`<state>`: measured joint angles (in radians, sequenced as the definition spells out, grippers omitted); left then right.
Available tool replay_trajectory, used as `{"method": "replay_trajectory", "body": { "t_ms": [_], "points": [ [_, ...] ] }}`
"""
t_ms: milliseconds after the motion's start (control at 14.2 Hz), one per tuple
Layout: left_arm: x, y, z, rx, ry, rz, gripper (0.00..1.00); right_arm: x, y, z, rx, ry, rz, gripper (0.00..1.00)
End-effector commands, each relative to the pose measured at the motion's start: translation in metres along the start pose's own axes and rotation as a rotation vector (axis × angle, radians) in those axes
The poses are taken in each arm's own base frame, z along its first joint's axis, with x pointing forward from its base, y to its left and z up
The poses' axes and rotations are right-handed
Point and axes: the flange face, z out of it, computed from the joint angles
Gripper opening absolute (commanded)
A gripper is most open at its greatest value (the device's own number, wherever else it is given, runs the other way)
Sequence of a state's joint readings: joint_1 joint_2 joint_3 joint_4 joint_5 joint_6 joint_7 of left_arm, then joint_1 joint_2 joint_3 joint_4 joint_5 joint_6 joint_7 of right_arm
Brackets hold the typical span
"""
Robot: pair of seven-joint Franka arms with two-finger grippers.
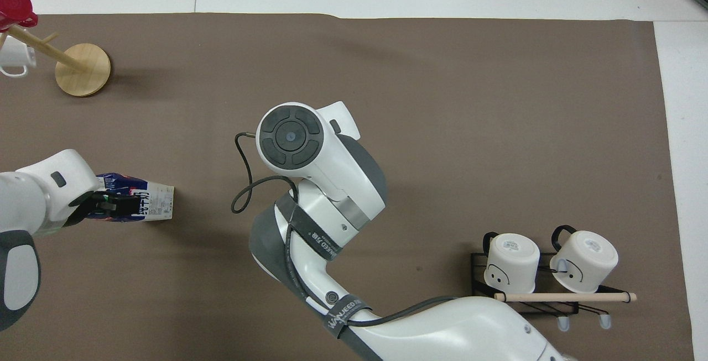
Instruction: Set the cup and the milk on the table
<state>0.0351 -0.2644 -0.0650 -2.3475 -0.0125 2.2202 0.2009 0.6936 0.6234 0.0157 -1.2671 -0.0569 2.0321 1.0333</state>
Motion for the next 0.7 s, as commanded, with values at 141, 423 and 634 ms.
{"method": "replay_trajectory", "body": {
  "t_ms": [141,423,634],
  "points": [
    [-0.002,-0.002,0.004,0.003,0.010,0.031,0.91,-0.011,-0.012,0.015,-0.016,0.001,0.005,0.00],
    [-0.001,-0.002,0.004,0.003,0.013,0.030,0.74,-0.012,-0.012,0.019,-0.004,-0.004,0.052,0.36],
    [0.001,-0.004,0.002,0.005,0.017,0.027,0.69,-0.009,-0.011,0.018,-0.003,0.000,0.070,0.67]
  ]
}}
